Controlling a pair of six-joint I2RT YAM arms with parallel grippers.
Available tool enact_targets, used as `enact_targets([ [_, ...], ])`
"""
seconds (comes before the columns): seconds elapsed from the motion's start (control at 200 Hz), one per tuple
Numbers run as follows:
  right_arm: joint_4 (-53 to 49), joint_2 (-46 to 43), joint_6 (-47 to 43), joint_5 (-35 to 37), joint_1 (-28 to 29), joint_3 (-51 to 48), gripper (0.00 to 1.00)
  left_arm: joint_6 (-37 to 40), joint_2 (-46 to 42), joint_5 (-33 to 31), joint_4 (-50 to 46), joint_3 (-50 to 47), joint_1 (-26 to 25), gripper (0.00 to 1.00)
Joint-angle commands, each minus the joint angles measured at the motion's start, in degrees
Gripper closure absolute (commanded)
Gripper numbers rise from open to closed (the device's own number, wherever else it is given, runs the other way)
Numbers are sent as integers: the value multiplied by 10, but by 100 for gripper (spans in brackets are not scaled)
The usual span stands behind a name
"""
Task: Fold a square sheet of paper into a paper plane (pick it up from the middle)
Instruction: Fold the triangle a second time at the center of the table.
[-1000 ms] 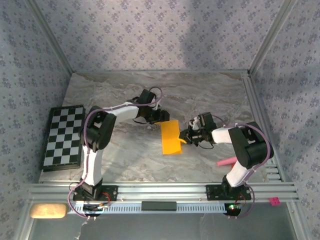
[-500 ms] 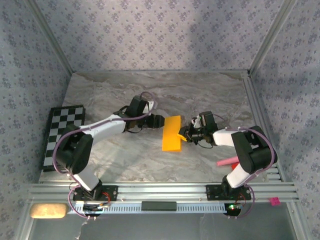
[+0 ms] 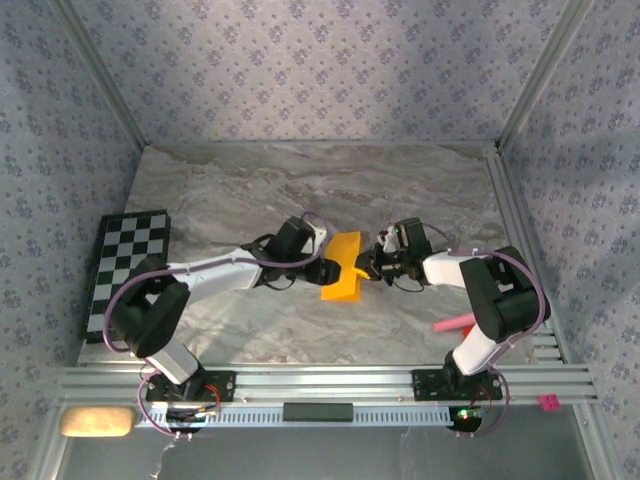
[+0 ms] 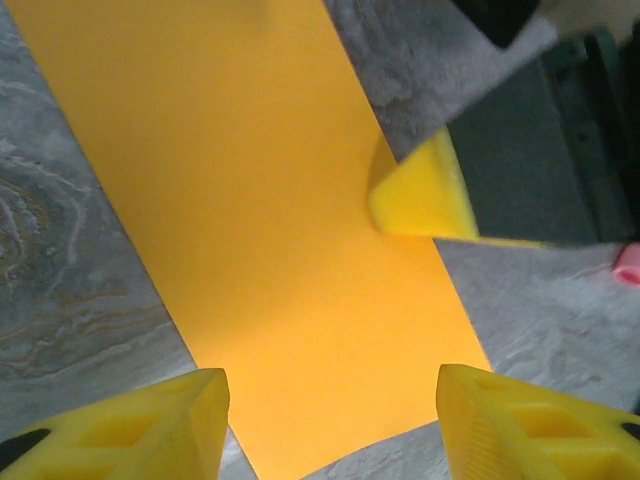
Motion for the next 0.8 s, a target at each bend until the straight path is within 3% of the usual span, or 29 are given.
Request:
enact_targets([
  [0.0,-29,2,-18,-9,-1,9,92,82,-25,-131,-57,24,-58,40],
  [0.31,-41,-1,-21,-12,-11,7,93,176,32,-333,-117,76,-193,37],
  [0.795,-41,-9,-15,-14,-18,2,93,168,114,-400,-114,126,-246,36],
])
